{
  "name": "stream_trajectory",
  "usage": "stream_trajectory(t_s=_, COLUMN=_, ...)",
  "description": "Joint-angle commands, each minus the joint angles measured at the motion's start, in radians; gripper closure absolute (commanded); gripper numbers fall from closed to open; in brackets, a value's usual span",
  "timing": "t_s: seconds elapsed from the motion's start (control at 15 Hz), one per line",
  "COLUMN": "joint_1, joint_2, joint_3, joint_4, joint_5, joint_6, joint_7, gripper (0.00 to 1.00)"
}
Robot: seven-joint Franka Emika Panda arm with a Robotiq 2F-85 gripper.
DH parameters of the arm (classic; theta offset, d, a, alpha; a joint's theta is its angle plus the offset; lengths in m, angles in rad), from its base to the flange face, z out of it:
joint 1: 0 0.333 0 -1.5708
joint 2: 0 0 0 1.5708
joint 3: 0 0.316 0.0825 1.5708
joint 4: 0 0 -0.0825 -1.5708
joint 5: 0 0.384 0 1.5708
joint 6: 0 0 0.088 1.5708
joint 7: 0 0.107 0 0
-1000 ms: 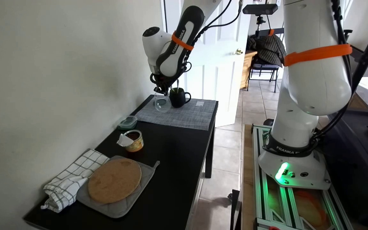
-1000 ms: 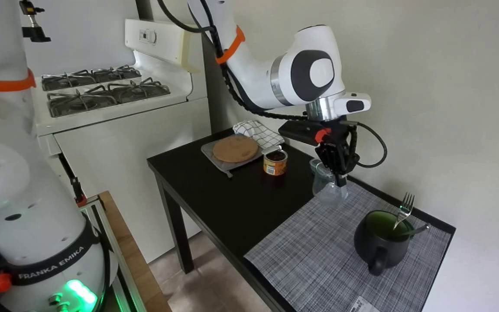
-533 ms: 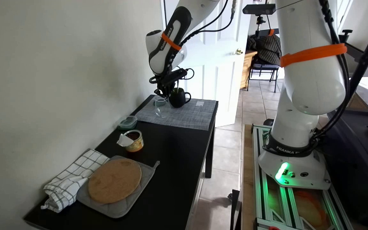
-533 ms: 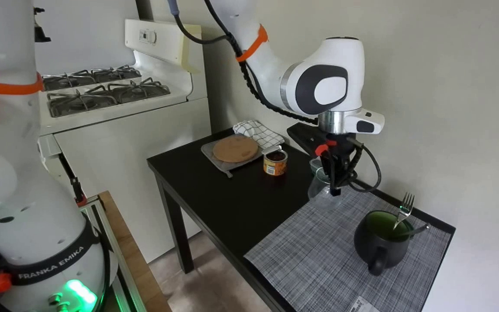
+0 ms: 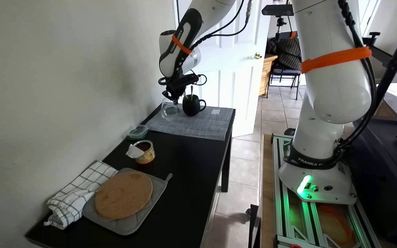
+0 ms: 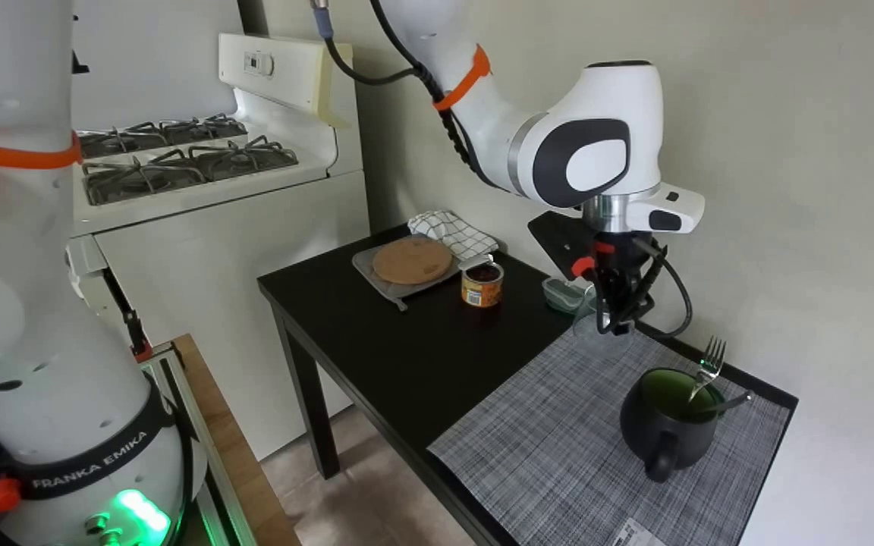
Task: Put the glass cup on the grey placemat.
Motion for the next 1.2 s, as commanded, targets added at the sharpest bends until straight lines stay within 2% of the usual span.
stream_trajectory(t_s=0.0, joint_1=0.039, joint_2=0.030, joint_3=-0.048, joint_4=0.003, joint_5=-0.053, joint_6=0.075, joint_7=0.053, gripper=0.99)
stream_trajectory(t_s=0.47, joint_1=0.095, joint_2=0.060, joint_3=-0.116, joint_4=-0.013, joint_5=-0.143, joint_6=0.083, joint_7=0.100, gripper=0.99)
stream_trajectory(t_s=1.13, joint_1=0.102, joint_2=0.047, joint_3=-0.093, joint_4=-0.048, joint_5=-0.106, joint_6=0.070, joint_7=0.105, gripper=0.99)
